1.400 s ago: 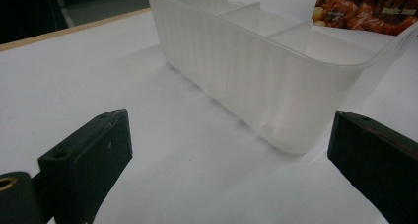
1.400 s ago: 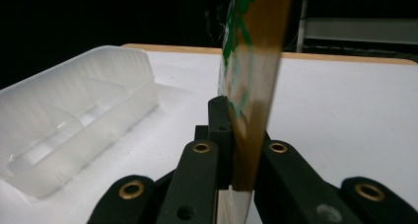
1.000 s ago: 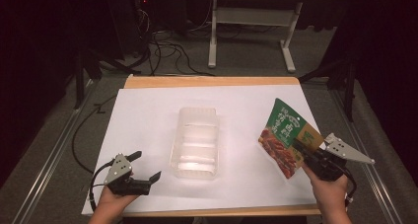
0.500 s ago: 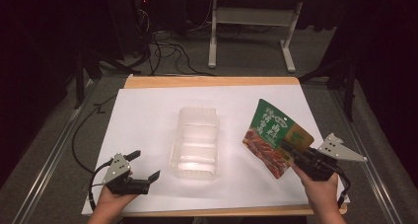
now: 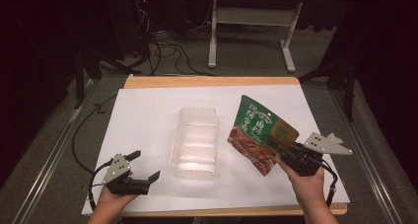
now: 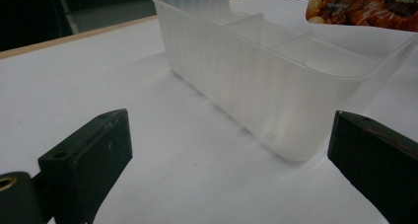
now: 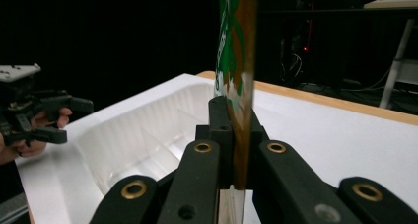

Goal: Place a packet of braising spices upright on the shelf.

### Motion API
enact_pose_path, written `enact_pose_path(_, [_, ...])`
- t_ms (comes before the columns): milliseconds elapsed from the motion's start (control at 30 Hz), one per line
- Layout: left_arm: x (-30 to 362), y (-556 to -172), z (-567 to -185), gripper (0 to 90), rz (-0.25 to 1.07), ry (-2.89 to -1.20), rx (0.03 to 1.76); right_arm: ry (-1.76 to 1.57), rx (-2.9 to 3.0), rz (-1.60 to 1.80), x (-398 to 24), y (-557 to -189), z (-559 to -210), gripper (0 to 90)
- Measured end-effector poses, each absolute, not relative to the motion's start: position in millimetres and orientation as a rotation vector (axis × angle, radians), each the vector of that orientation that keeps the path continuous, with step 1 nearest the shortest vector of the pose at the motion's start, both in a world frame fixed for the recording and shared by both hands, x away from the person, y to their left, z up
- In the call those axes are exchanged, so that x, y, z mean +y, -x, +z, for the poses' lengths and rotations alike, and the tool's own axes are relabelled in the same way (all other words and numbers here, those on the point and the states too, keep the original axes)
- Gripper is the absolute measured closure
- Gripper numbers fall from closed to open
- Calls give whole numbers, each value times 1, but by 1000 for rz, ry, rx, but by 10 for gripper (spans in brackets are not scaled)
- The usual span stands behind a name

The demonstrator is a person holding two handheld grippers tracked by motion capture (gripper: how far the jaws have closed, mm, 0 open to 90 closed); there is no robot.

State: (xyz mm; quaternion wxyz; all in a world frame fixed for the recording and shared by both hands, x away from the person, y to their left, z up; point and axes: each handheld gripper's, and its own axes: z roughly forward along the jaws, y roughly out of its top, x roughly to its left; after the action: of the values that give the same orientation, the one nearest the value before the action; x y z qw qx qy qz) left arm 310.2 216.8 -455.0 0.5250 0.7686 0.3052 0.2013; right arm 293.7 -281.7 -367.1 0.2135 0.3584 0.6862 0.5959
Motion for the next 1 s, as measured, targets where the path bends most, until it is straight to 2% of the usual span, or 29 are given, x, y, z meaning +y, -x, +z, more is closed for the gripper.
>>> enact_pose_path(1000, [217,-311,-455,37,477,-1838,724,-867,1937,1765,-225,-315,-339,900])
